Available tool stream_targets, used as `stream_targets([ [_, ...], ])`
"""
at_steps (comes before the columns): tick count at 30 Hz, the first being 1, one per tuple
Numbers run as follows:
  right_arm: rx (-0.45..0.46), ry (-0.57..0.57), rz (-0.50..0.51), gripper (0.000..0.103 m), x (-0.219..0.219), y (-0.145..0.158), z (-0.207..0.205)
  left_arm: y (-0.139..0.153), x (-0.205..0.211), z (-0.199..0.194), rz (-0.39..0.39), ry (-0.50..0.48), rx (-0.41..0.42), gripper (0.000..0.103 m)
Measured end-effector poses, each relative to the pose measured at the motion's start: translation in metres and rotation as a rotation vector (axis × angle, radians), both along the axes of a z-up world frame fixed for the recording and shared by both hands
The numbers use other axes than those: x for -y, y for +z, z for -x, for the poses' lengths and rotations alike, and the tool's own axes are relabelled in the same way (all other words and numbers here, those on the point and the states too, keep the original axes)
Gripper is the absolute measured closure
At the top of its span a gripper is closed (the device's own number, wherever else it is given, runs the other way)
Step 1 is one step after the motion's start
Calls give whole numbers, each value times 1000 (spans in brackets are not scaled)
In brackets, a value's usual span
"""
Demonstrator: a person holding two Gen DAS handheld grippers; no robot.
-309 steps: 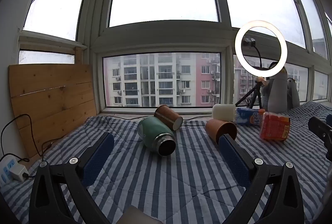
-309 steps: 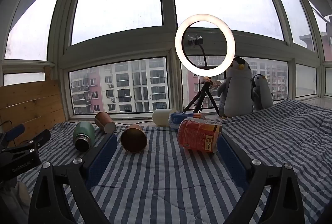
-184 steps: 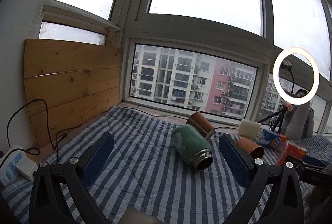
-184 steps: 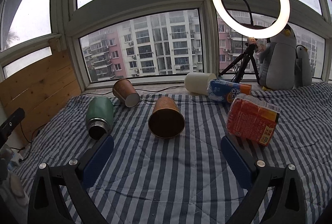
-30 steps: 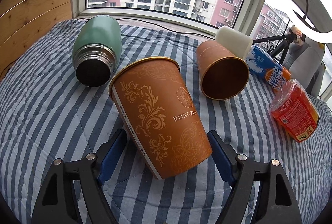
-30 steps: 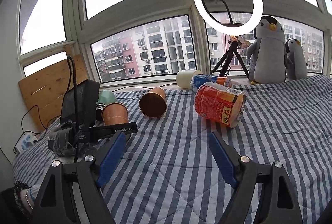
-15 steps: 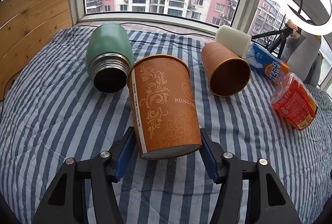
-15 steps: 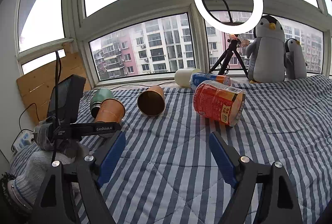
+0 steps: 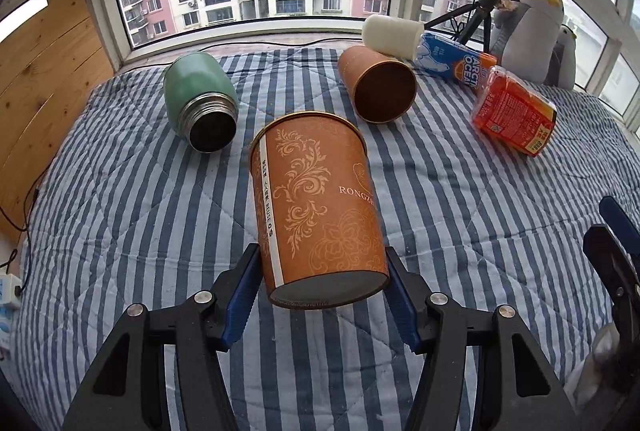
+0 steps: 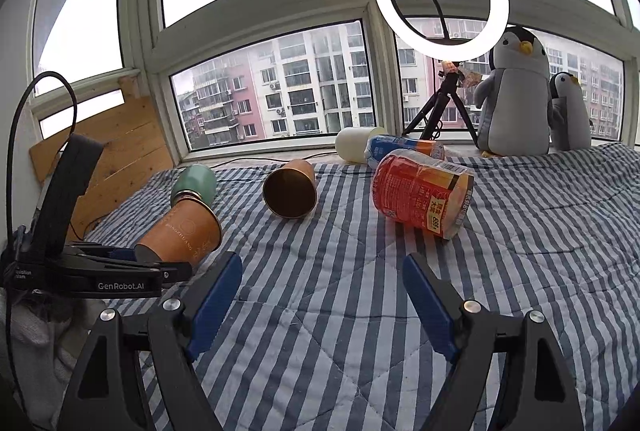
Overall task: Flip cup upside down
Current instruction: 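Rotate the held cup with the right gripper so its rim faces down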
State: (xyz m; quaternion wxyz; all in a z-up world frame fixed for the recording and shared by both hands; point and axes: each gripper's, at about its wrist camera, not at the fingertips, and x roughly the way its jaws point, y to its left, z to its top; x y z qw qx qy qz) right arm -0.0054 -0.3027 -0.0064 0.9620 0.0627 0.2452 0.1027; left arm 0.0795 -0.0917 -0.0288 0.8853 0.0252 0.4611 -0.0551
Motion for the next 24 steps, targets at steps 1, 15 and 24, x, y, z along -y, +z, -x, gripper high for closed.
stream_targets([
  [1,-1,-1,0,24,0,0,0,2,3,6,-10,-22,-13,41],
  [15,-10,-14,-5,24,2,-3,-2,11,19,5,-134,-119,-129,40],
  [24,-10,-12,1,24,0,-3,-1,19,14,-19,-63,-93,-76,40],
])
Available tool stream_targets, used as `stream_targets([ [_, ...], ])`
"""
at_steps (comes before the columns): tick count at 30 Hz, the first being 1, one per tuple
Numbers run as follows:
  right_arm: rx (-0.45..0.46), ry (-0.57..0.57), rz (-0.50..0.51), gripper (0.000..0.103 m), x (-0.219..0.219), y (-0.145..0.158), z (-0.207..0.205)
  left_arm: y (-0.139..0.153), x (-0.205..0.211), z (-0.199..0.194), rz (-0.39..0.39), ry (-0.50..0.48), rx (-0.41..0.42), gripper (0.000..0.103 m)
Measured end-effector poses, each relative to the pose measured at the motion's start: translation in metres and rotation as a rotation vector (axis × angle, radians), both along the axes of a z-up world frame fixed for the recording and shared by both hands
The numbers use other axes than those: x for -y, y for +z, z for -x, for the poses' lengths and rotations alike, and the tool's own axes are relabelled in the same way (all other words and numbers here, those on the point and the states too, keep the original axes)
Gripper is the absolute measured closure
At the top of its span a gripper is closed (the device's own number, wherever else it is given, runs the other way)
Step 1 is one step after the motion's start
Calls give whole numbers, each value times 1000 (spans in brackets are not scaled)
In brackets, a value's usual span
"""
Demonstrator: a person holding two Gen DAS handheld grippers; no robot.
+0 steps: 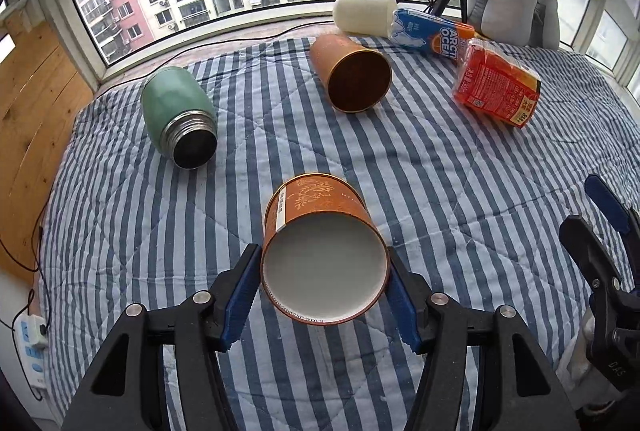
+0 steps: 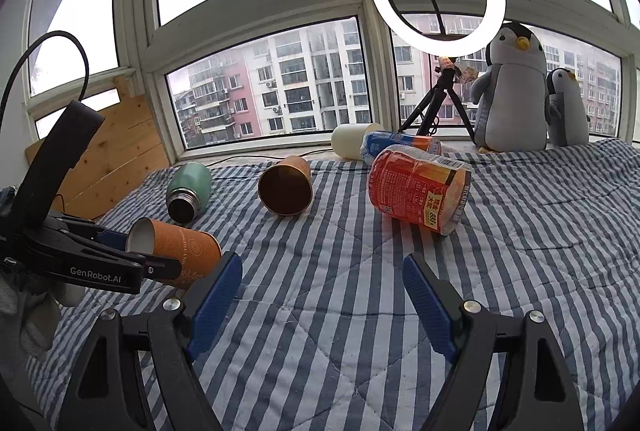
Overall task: Flip cup upside down
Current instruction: 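Rotate the held cup with the right gripper so its rim faces down, then lower the cup rim-down onto the bedspread and open the right gripper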
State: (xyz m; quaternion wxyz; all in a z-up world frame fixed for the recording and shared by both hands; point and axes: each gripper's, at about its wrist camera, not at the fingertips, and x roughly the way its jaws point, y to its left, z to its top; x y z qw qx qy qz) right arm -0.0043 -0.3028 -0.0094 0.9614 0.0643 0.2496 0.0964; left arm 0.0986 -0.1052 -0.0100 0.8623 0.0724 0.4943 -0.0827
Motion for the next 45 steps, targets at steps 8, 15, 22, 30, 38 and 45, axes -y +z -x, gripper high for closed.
stream_targets([
  [8,0,0,12,24,-3,0,0,-2,-4,-15,72,0,39,40],
  [15,12,-7,37,24,-7,-1,1,11,-16,1,133,-5,127,38],
  [22,58,-39,85,23,-19,3,14,37,-60,51,213,27,328,25],
  [30,191,-84,177,15,-50,16,47,54,-110,101,259,32,530,12],
  [38,275,-127,168,7,-74,30,67,52,-117,130,228,9,684,4],
  [45,320,-182,170,5,-84,22,66,25,-111,123,252,51,737,1],
])
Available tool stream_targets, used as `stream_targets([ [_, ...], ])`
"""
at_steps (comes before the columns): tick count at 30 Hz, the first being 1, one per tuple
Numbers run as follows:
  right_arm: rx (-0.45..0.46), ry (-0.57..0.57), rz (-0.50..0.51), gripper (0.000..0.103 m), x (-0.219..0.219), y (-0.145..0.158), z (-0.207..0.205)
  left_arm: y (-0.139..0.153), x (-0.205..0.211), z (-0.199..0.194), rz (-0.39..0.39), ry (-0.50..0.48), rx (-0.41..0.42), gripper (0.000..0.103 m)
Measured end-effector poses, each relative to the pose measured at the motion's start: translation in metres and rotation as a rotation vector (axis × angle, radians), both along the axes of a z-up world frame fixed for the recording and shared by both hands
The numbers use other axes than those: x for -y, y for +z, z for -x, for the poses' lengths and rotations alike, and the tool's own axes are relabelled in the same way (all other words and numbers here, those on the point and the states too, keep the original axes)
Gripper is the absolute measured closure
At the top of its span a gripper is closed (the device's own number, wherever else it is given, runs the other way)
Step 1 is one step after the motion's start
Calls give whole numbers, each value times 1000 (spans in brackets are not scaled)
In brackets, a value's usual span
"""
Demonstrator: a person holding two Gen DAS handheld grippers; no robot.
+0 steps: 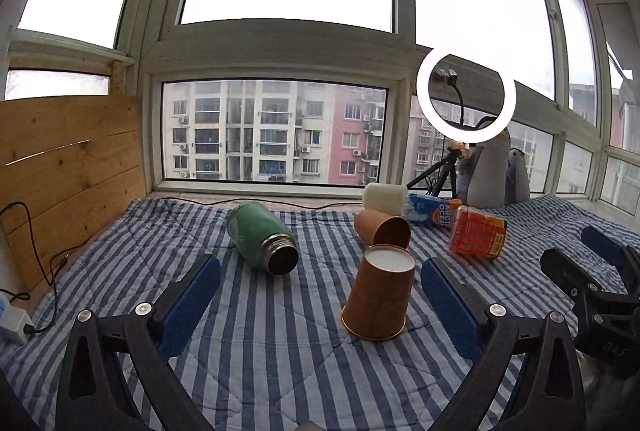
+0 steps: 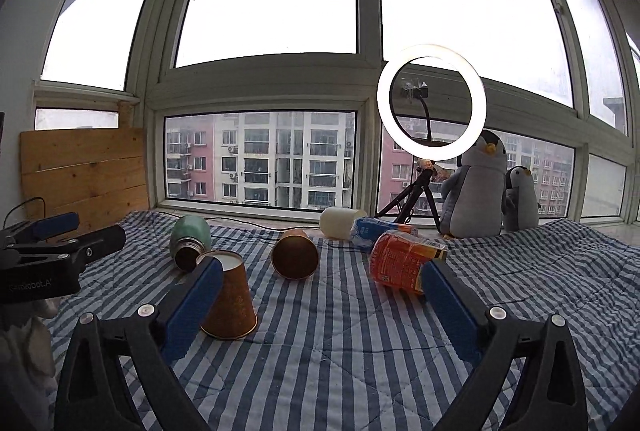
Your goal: Flip cup upside down
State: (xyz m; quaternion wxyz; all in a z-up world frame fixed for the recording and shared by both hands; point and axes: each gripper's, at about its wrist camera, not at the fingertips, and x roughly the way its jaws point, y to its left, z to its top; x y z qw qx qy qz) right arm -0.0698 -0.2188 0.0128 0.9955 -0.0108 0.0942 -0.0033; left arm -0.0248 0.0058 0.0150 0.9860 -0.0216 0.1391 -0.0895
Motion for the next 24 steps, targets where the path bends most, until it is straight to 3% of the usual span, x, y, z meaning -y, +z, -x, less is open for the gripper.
stream_targets([
  [6,9,-40,-22,5,7,-3,-2,-8,5,8,-17,36,42,1],
  [12,83,-99,-25,5,11,0,10,-14,7,17,-34,79,77,1],
  [24,89,-94,32,1,0,-4,11,-13,4,29,-34,119,129,1],
])
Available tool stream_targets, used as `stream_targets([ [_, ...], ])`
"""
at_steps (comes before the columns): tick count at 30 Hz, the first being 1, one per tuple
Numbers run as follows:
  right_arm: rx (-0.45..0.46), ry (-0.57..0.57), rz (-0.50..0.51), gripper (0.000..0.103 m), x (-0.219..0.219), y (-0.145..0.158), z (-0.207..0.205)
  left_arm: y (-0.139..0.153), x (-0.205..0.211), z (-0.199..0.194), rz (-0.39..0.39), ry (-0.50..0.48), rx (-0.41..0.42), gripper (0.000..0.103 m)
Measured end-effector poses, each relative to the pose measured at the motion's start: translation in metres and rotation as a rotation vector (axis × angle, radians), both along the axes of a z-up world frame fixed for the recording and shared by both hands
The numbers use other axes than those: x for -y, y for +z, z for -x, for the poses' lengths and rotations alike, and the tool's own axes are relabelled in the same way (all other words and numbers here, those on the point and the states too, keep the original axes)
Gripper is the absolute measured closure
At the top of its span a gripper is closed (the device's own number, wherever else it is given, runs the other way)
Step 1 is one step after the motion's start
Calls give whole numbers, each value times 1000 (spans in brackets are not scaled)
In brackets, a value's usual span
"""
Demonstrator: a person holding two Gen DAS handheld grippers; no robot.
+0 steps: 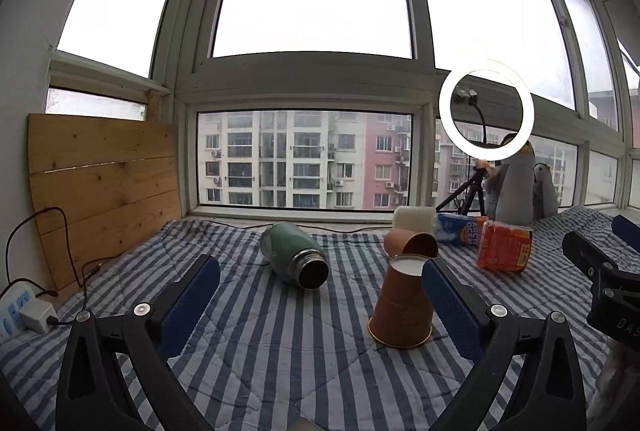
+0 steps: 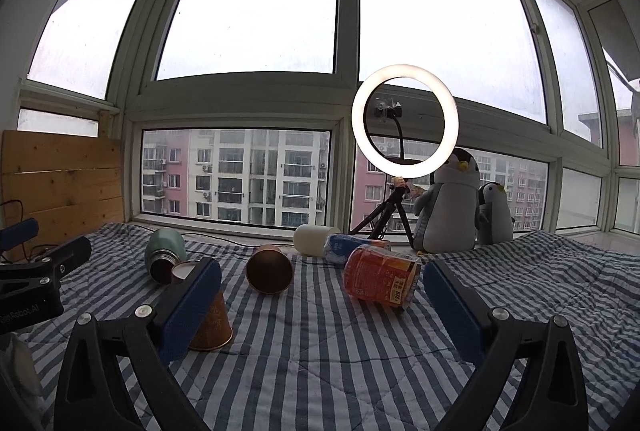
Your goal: Flip cup upside down
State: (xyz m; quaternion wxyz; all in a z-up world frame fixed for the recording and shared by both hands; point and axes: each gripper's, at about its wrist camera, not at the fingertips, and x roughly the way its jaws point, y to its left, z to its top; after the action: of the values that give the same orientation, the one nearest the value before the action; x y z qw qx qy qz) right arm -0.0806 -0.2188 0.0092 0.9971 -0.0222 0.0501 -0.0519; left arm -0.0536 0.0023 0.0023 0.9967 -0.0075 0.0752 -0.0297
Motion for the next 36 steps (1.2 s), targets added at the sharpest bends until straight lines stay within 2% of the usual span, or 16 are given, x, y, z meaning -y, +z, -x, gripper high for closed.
stream_targets([
  [11,-32,2,-23,1,4,-2,-5,1,3,3,-8,-24,14,1],
  [36,-33,-16,-50,1,7,-4,-5,0,3,2,-10,-23,16,1],
])
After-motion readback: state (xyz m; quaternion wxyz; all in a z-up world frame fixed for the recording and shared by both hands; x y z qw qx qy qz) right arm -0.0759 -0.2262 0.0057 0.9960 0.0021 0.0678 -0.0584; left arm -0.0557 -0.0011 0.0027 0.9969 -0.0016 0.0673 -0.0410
